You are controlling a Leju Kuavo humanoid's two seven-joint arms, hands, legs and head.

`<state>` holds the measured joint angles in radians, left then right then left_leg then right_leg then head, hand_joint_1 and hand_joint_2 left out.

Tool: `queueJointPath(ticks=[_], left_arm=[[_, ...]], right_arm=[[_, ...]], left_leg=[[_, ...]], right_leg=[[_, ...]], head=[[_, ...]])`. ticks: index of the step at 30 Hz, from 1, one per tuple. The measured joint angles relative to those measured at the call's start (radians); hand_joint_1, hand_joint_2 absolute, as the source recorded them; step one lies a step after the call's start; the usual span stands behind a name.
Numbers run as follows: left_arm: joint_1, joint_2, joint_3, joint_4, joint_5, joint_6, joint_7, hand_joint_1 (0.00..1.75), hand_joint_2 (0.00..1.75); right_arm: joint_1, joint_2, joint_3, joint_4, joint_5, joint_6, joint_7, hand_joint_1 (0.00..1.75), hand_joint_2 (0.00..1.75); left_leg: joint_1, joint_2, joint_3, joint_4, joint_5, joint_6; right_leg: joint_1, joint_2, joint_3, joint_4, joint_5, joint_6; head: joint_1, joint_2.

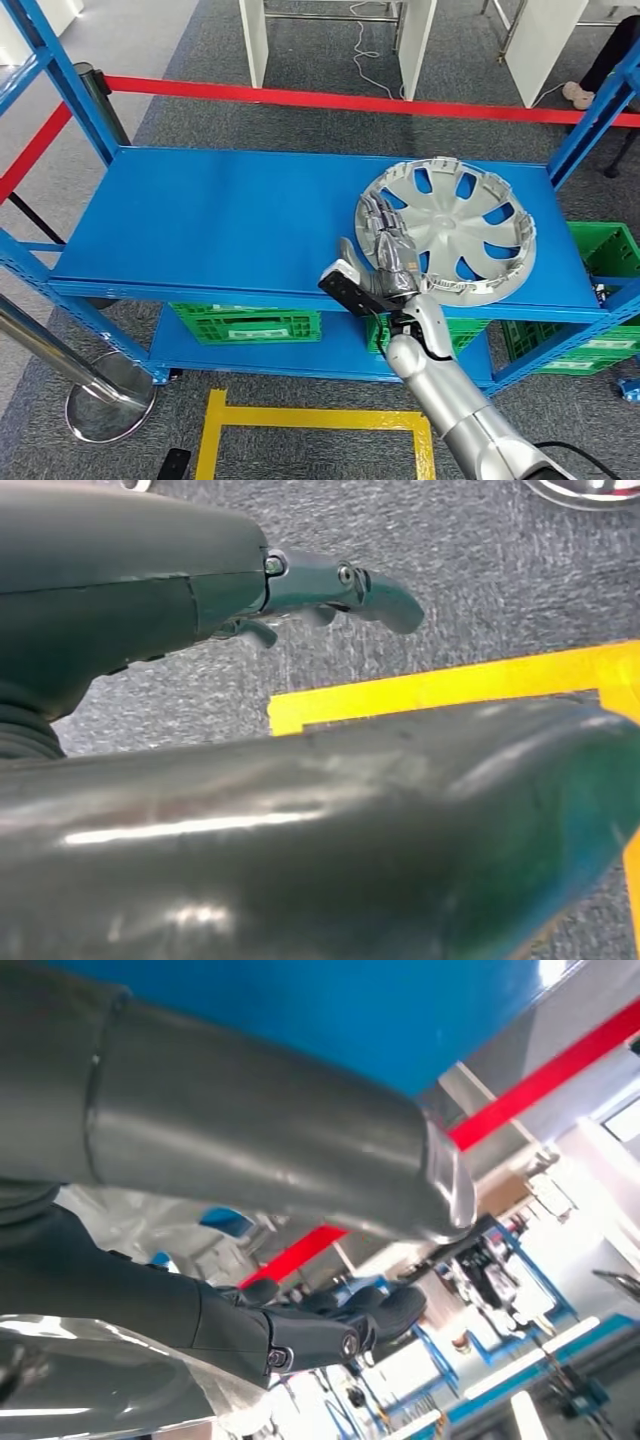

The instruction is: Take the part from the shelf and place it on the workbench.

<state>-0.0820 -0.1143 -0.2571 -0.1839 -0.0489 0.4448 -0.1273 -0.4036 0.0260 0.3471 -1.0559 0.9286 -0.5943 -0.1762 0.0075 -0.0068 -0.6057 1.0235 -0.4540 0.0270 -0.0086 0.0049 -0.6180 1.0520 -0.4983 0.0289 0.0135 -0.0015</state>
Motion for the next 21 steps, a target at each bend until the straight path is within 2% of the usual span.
queueJointPath(ticks=[1, 3, 4, 5, 6, 8, 9, 10, 11, 13, 15, 17, 19, 20, 21], left_arm=[[0.000, -0.001, 0.000, 0.000, 0.003, 0.000, -0.002, 0.00, 0.00], [0.002, -0.002, 0.001, 0.000, 0.008, 0.000, -0.008, 0.00, 0.00], [0.005, -0.003, 0.001, 0.000, 0.010, 0.000, -0.010, 0.00, 0.00], [0.007, -0.003, 0.002, 0.000, 0.011, 0.000, -0.012, 0.00, 0.00], [0.008, -0.003, 0.002, 0.000, 0.011, 0.000, -0.013, 0.00, 0.00], [0.009, -0.005, 0.002, 0.000, 0.010, 0.000, -0.014, 0.00, 0.00], [0.008, -0.006, 0.002, 0.000, 0.010, 0.000, -0.015, 0.00, 0.00], [0.008, -0.006, 0.002, 0.000, 0.010, 0.000, -0.015, 0.00, 0.00], [0.008, -0.007, 0.003, 0.000, 0.011, 0.000, -0.015, 0.00, 0.00], [0.009, -0.006, 0.004, 0.000, 0.011, 0.000, -0.015, 0.00, 0.00], [0.010, -0.006, 0.005, 0.000, 0.011, 0.000, -0.015, 0.00, 0.00], [0.009, -0.006, 0.007, 0.000, 0.012, 0.000, -0.016, 0.00, 0.00], [0.009, -0.006, 0.007, 0.000, 0.011, 0.000, -0.016, 0.00, 0.00], [0.009, -0.006, 0.008, 0.000, 0.011, -0.001, -0.017, 0.00, 0.00], [0.010, -0.006, 0.008, 0.000, 0.010, -0.002, -0.017, 0.00, 0.00]], right_arm=[[0.009, -0.007, -0.002, -0.019, 0.001, 0.006, -0.002, 0.00, 0.00], [0.035, -0.025, -0.006, -0.052, 0.005, 0.017, -0.009, 0.00, 0.00], [0.053, -0.035, -0.008, -0.069, 0.009, 0.019, -0.015, 0.00, 0.00], [0.070, -0.045, -0.009, -0.085, 0.018, 0.020, -0.019, 0.00, 0.00], [0.085, -0.056, -0.011, -0.100, 0.033, 0.021, -0.020, 0.00, 0.00], [0.099, -0.080, -0.017, -0.121, 0.081, 0.020, -0.005, 0.00, 0.00], [0.102, -0.090, -0.022, -0.128, 0.104, 0.020, 0.007, 0.00, 0.00], [0.104, -0.099, -0.026, -0.131, 0.121, 0.020, 0.015, 0.00, 0.00], [0.107, -0.107, -0.030, -0.133, 0.131, 0.019, 0.021, 0.00, 0.00], [0.115, -0.120, -0.038, -0.136, 0.139, 0.019, 0.027, 0.00, 0.00], [0.117, -0.129, -0.045, -0.137, 0.145, 0.021, 0.032, 0.00, 0.87], [0.116, -0.137, -0.050, -0.135, 0.134, 0.037, 0.028, 0.00, 1.75], [0.117, -0.152, -0.058, -0.125, 0.091, 0.076, 0.001, 0.00, 1.75], [0.118, -0.162, -0.064, -0.117, 0.067, 0.097, -0.016, 0.00, 1.75], [0.117, -0.172, -0.070, -0.108, 0.049, 0.113, -0.029, 0.00, 1.75]], left_leg=[[0.002, 0.001, 0.002, -0.003, 0.002, 0.004], [0.002, 0.001, 0.002, -0.003, 0.002, 0.008], [0.002, 0.001, 0.002, -0.003, 0.002, 0.008], [0.002, 0.000, 0.002, -0.003, 0.002, 0.008], [0.002, 0.000, 0.003, -0.003, 0.002, 0.009], [0.002, -0.001, 0.005, -0.002, 0.000, 0.006], [0.000, -0.001, 0.004, 0.001, -0.002, 0.003], [-0.002, -0.001, 0.004, 0.002, -0.003, -0.001], [-0.004, -0.001, 0.003, 0.003, -0.003, -0.005], [-0.005, -0.001, 0.003, 0.003, -0.002, -0.014], [-0.003, -0.001, -0.004, 0.025, -0.021, -0.023], [-0.001, 0.000, -0.044, 0.121, -0.078, -0.032], [0.000, 0.001, -0.100, 0.250, -0.134, -0.035], [0.000, 0.001, -0.114, 0.282, -0.139, -0.034], [-0.001, 0.001, -0.111, 0.277, -0.126, -0.031]], right_leg=[[-0.001, 0.000, -0.021, 0.043, -0.026, 0.004], [-0.001, 0.000, -0.081, 0.175, -0.084, 0.011], [-0.001, 0.000, -0.108, 0.228, -0.098, 0.013], [-0.002, 0.000, -0.120, 0.249, -0.095, 0.014], [-0.002, -0.001, -0.112, 0.228, -0.073, 0.015], [-0.004, -0.003, -0.052, 0.098, -0.008, 0.014], [-0.003, -0.003, -0.018, 0.034, 0.014, 0.011], [-0.003, -0.003, 0.005, -0.009, 0.024, 0.008], [-0.001, -0.002, 0.017, -0.028, 0.025, 0.003], [0.000, -0.001, 0.020, -0.031, 0.027, -0.010], [-0.003, -0.001, 0.021, -0.033, 0.030, -0.022], [-0.004, -0.002, 0.022, -0.034, 0.032, -0.031], [-0.003, -0.004, 0.022, -0.034, 0.031, -0.033], [-0.002, -0.004, 0.022, -0.034, 0.031, -0.034], [-0.001, -0.005, 0.022, -0.033, 0.031, -0.033]], head=[[0.001, 0.000], [0.002, 0.000], [0.002, 0.000], [0.002, 0.000], [0.002, 0.000], [0.002, 0.000], [0.002, 0.000], [0.001, 0.000], [0.001, 0.000], [0.001, 0.000], [-0.001, 0.000], [-0.005, 0.000], [-0.006, 0.000], [-0.006, 0.000], [-0.006, 0.000]])
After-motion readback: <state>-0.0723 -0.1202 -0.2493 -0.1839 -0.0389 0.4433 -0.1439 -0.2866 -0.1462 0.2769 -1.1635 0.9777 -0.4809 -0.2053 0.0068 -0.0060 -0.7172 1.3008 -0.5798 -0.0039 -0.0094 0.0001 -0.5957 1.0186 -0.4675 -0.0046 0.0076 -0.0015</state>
